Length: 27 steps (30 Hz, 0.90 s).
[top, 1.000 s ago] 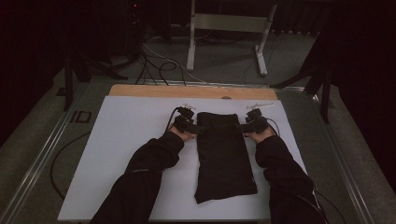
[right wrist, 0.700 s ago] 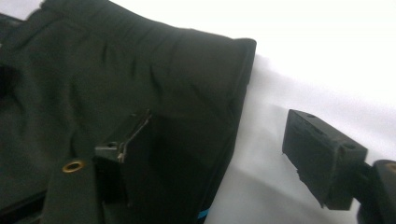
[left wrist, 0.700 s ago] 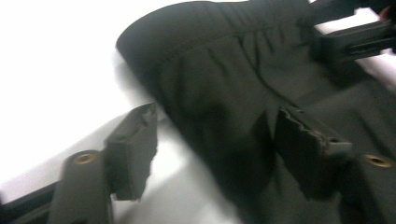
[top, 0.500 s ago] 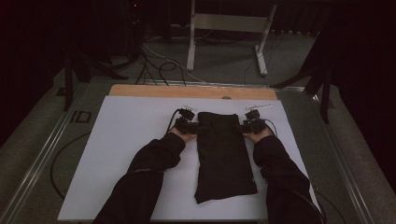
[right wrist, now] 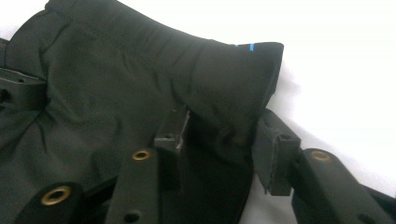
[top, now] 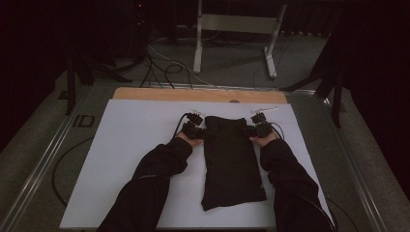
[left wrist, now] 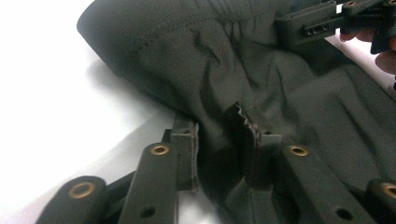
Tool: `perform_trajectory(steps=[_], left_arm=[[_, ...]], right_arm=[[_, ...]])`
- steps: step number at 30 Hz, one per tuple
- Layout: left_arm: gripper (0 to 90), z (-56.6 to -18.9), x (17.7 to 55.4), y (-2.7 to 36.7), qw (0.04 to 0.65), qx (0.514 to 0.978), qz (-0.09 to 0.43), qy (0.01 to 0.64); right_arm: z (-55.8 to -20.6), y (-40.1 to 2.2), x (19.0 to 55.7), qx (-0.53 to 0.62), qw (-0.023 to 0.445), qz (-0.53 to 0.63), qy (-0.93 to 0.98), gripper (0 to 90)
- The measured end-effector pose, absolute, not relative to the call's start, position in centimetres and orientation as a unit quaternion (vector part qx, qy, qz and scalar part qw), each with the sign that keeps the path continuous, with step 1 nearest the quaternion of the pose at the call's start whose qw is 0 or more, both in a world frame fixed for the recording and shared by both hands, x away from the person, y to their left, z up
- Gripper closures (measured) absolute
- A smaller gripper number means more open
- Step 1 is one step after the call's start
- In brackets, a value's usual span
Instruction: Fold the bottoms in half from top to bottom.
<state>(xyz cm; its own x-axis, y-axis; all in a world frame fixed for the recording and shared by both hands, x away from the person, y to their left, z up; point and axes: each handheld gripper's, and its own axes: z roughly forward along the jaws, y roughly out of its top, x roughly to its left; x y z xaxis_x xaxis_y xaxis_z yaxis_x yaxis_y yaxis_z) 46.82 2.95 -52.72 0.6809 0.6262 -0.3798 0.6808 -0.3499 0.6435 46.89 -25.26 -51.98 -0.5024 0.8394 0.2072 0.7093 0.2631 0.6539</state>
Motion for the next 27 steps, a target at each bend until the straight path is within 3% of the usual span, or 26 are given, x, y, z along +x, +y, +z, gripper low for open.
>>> perform_trajectory(steps=[5, 10, 27], left_arm=[[76.4, -52.7, 46.8, 2.8, 0.406, 0.824, -0.036, 0.394], [85.2, -52.3, 46.6, 2.8, 0.407, 0.828, -0.027, 0.385], [85.9, -49.5, 47.4, 4.4, 0.417, 0.835, 0.003, 0.360]], right_arm=[[-52.0, -24.9, 46.9, 0.489, 0.086, 0.356, 0.792, 67.6], [-51.8, -24.3, 46.9, 0.485, 0.091, 0.351, 0.796, 83.4], [-49.4, -24.2, 46.5, 0.479, 0.104, 0.395, 0.777, 85.3]])
